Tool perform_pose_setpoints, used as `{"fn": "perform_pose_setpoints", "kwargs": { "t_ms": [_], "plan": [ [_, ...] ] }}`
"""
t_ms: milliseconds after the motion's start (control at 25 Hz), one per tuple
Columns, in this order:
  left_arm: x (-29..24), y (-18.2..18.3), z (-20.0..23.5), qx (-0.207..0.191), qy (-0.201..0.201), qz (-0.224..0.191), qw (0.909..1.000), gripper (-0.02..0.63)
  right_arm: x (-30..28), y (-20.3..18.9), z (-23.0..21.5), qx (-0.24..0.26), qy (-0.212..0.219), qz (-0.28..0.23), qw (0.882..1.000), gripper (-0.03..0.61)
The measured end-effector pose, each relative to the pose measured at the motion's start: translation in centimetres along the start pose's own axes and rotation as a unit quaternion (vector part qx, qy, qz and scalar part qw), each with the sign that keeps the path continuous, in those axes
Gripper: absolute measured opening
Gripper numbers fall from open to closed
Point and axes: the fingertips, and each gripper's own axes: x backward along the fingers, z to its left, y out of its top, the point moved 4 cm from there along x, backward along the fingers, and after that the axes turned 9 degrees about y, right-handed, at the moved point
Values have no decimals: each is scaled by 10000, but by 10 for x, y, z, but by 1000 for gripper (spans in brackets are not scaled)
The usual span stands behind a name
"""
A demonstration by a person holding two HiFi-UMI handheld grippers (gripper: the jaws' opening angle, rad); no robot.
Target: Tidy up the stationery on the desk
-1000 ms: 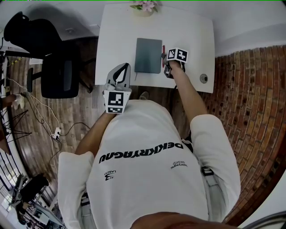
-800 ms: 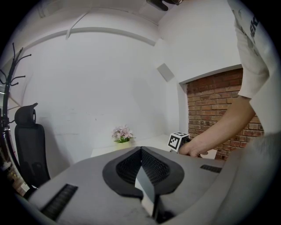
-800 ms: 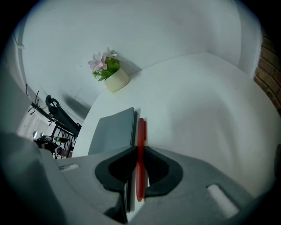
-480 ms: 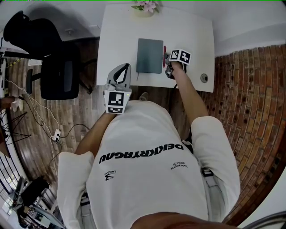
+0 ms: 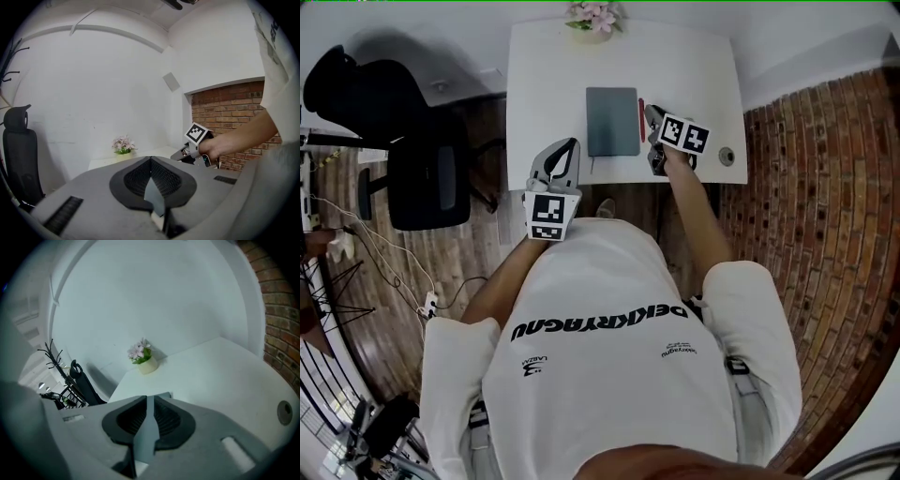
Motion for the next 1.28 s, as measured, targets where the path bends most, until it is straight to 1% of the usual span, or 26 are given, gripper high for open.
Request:
{"fn": "perform_pose_setpoints", "kwargs": {
  "t_ms": [120,200,320,480,640,1040,1280],
  "plan": [
    [2,-1,-3,5,-156,10,9999,-2,18,3,26,372,104,-316,9988,37],
    [2,0,-6,-33,-257,5,9997,-3,28,5,45,582,246,-504,9967,-2],
    [2,3,-7,-39,-341,-33,9994,-2,46,3,68,646,378,-791,9940,-2],
    [6,7,-7,-3,-399,-68,9992,-2,70,-3,92,936,253,-1168,9884,-3],
    [7,9,-8,17,-473,-89,9988,-3,85,-11,114,1259,166,-1411,9818,-3],
    [11,11,-12,-65,-609,-165,9980,-3,99,-33,153,1794,-86,-1835,9665,-3],
    [16,9,-8,-114,-621,-198,9978,-2,102,-39,163,2049,-205,-1899,9600,-3]
  ]
}}
